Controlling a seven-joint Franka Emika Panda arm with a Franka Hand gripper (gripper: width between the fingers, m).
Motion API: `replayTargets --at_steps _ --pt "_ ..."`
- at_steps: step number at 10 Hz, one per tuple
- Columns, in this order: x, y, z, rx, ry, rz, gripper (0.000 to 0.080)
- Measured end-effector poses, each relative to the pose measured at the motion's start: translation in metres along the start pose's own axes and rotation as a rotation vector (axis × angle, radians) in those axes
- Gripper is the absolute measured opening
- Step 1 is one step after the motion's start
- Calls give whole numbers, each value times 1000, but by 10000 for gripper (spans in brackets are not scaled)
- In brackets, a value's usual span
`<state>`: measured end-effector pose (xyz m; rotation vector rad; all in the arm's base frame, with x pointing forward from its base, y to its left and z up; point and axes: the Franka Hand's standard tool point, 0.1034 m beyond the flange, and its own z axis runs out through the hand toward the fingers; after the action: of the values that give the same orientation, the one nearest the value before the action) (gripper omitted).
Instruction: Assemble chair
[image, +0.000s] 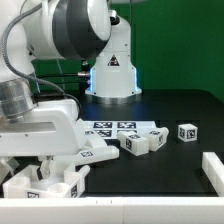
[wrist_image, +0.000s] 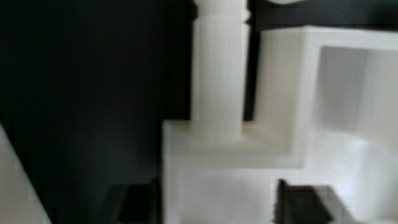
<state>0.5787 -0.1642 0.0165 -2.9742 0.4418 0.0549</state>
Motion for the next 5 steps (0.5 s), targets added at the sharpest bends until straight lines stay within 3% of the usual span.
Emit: replayTargets --at_steps 1,2,5 --pt "0 0 0 0 0 0 185" --pt "0 0 0 0 0 0 59" --pt "2 -8 -2 1 -5 -6 27"
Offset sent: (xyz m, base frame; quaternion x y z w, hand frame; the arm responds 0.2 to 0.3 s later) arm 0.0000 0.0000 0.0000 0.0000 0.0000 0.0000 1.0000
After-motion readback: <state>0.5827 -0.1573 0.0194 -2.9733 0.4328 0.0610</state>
